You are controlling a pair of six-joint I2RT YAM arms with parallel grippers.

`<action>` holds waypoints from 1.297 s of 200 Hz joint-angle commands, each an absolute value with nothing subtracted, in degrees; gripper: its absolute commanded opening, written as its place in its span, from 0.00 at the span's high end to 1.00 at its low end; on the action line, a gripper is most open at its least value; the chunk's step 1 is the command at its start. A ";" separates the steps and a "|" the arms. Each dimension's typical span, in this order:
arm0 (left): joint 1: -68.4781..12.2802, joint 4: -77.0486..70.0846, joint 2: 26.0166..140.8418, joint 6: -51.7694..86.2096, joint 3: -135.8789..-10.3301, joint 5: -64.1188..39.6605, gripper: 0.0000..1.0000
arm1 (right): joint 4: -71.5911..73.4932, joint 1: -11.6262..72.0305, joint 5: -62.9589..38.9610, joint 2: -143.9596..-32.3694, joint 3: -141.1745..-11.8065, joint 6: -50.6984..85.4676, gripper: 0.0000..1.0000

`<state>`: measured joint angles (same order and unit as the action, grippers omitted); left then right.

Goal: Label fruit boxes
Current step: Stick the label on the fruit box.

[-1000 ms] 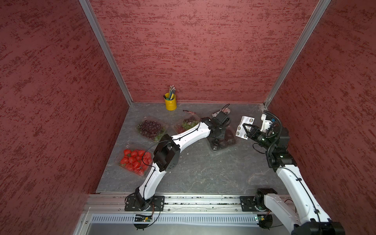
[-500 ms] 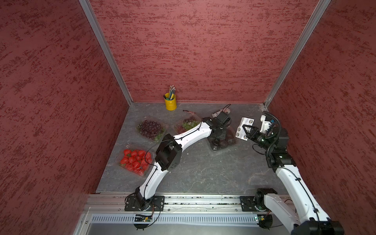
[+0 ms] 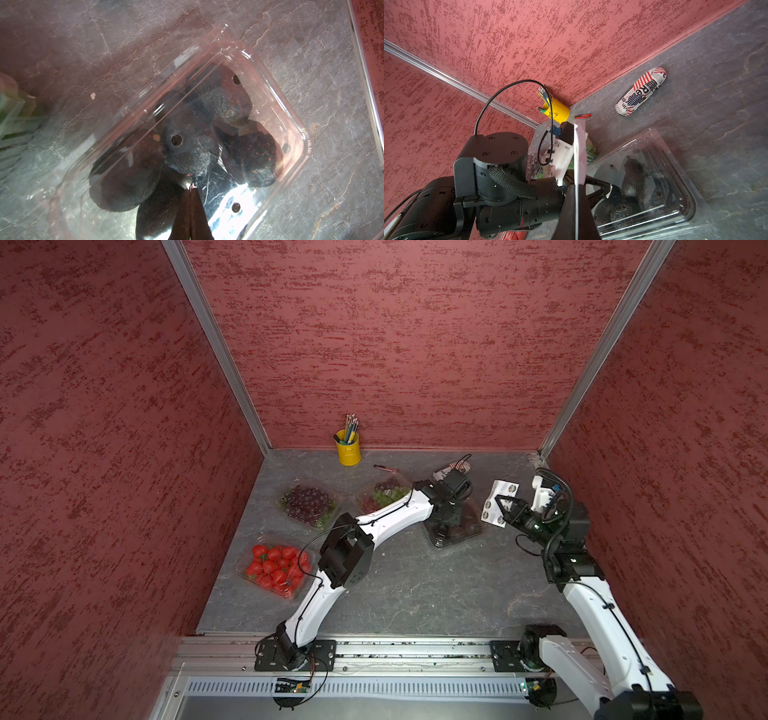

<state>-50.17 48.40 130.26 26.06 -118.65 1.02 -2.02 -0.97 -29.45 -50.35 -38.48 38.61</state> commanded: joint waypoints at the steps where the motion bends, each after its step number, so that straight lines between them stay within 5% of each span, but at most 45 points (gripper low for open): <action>1: -50.57 47.47 130.83 26.39 -119.36 -0.55 1.00 | -1.36 -1.38 -29.97 -49.70 -37.89 38.41 1.00; 259: -50.49 42.53 132.06 28.45 -117.00 -9.06 0.82 | -1.89 -1.65 -29.80 -49.71 -38.27 38.37 1.00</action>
